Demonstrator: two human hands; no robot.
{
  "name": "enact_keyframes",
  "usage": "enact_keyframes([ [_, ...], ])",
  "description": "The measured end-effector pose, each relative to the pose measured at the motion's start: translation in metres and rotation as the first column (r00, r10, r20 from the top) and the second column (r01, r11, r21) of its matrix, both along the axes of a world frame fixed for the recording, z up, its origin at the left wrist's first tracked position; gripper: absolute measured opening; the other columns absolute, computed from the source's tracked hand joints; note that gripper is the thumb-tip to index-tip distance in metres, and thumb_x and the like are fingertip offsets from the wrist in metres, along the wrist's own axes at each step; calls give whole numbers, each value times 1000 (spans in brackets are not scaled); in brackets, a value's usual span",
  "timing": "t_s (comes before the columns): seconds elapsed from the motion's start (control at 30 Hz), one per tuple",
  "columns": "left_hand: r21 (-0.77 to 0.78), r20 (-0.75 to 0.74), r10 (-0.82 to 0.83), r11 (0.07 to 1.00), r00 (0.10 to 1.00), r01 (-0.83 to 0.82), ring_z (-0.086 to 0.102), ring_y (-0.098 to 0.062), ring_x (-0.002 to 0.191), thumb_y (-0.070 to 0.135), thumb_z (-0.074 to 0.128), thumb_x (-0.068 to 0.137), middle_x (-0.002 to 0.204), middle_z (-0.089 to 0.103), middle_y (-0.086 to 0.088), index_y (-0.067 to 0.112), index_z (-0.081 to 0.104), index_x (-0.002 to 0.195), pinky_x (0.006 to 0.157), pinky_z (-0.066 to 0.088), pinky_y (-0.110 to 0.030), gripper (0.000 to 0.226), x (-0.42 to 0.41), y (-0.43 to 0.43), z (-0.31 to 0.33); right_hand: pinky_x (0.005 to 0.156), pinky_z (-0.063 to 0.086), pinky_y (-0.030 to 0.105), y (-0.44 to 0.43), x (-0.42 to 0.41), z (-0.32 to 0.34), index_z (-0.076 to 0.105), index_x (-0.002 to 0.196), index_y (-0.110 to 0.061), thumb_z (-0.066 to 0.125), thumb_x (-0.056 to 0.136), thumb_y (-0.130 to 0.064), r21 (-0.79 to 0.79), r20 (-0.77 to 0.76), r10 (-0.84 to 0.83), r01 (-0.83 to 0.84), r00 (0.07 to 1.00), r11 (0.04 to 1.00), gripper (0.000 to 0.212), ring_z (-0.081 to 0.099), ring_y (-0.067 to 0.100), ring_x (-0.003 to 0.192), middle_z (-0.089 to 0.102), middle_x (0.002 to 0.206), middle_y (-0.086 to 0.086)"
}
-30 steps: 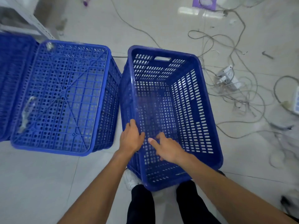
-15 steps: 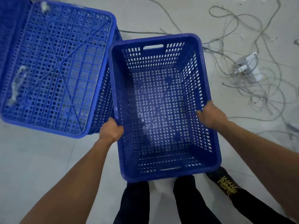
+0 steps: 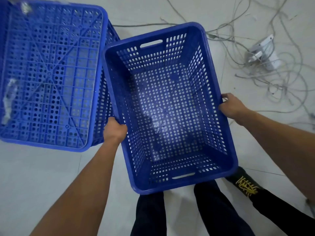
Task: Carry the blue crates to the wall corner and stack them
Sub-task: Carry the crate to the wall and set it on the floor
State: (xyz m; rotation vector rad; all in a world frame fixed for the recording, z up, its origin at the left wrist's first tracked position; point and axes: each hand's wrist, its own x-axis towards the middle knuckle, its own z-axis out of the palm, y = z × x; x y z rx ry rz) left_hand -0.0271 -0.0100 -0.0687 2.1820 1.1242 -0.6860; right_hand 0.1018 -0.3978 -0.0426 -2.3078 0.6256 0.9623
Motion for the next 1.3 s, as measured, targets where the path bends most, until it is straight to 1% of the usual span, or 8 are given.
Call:
enact_keyframes([
  [0.1,5,-2,12,1000,1000,-12,46,-21,57,9,55,89,79,53,-12,8,46,97,51,40,-32,12,5,3,-1,90,50,41,2,5,-1,43,138,-13,55,90,-11,45,-2,-101,101,995,994,50,53,24,102,55,132,10],
  [0.33,88,14,-126,988,992,124,51,-22,63,24,63,95,77,53,-7,7,42,106,53,41,-35,29,16,-5,49,79,54,41,-13,7,31,52,116,-16,59,89,-17,55,76,-259,255,963,965,28,62,29,94,61,109,8],
  [0.43,66,51,-165,985,985,162,48,-17,61,20,60,96,75,48,-3,9,40,103,49,37,-33,24,19,-10,98,76,51,38,-22,8,74,51,110,-17,61,89,-20,27,108,-220,218,969,976,24,60,26,90,59,104,6],
  [0.67,93,35,-193,978,981,189,53,-28,72,21,57,96,83,51,-8,8,39,109,62,42,-39,26,22,-19,262,72,41,35,-32,8,226,50,108,-10,57,92,-35,-92,159,52,-38,986,995,31,54,27,86,57,100,8],
  [0.87,138,86,-89,987,992,76,47,-23,64,20,52,98,81,49,-8,12,37,106,55,36,-36,19,-6,-27,383,71,45,36,-20,-4,344,52,110,-3,49,97,-39,-132,203,130,-104,971,986,38,59,30,85,64,104,14],
  [0.97,149,99,-3,989,995,-11,47,-27,71,19,53,97,81,47,-11,10,40,101,62,37,-37,16,-31,-20,431,72,41,34,-5,-14,395,58,115,-5,46,98,-40,-141,230,157,-127,960,982,41,61,33,98,65,112,17],
  [1.07,168,181,101,977,978,-132,50,-29,78,16,57,92,84,50,-14,10,44,90,68,38,-36,14,-61,-10,476,70,40,33,12,-21,436,62,110,-5,47,97,-44,-142,306,265,-231,914,962,44,61,33,93,66,110,18],
  [1.3,163,378,315,903,871,-397,62,-38,99,12,57,88,96,61,-18,-2,56,97,81,49,-41,17,-166,24,549,82,48,41,102,-57,504,62,112,-1,46,99,-44,-116,482,376,-368,791,923,47,62,38,103,67,112,21],
])
